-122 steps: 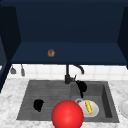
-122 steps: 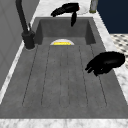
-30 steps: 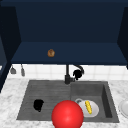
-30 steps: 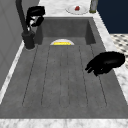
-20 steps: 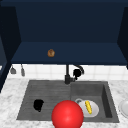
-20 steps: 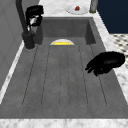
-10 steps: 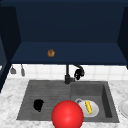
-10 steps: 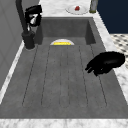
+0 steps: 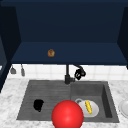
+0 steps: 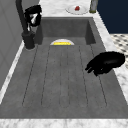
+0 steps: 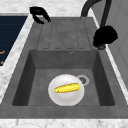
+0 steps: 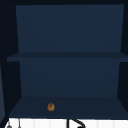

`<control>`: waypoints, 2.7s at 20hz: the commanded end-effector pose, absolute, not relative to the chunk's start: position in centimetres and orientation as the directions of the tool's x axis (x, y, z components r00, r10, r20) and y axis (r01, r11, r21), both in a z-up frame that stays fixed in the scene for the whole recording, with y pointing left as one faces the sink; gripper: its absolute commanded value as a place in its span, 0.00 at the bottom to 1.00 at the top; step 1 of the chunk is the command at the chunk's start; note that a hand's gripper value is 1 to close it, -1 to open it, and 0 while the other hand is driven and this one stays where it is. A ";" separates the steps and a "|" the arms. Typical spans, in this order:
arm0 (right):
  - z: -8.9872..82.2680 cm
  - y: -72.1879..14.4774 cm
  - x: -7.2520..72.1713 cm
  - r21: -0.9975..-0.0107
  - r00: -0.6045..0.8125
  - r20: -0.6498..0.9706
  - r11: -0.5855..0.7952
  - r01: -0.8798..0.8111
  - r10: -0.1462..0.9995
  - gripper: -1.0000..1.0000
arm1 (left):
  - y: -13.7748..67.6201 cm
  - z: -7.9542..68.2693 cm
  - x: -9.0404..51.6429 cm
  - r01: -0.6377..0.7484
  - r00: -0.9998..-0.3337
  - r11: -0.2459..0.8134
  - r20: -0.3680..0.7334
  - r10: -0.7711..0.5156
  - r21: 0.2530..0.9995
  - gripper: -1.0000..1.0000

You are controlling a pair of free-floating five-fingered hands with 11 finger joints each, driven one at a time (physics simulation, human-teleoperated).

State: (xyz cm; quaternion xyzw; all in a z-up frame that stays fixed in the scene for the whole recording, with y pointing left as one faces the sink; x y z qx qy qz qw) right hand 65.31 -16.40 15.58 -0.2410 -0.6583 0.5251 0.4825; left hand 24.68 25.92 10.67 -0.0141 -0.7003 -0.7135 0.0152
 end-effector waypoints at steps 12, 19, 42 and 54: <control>10.0 -20.1 64.4 -0.844 -0.492 0.526 0.499 -0.197 0.694 1.00 | 25.9 10.7 24.7 0.041 -0.999 -0.019 0.041 -0.002 0.999 0.50; 9.0 -21.1 65.1 -0.802 -0.533 0.567 0.568 -0.184 0.628 1.00 | 25.9 10.7 24.7 0.041 -0.999 -0.019 0.041 -0.002 0.999 0.50; 12.6 -24.1 65.6 -0.781 -0.667 0.582 0.550 -0.297 0.466 0.00 | 25.9 10.7 24.7 0.041 -0.999 -0.019 0.041 -0.002 0.999 0.50; 15.2 -29.2 60.8 -0.880 -0.676 0.468 0.366 -0.302 0.569 0.00 | 25.9 10.7 24.7 0.041 -0.999 -0.019 0.041 -0.002 0.999 0.50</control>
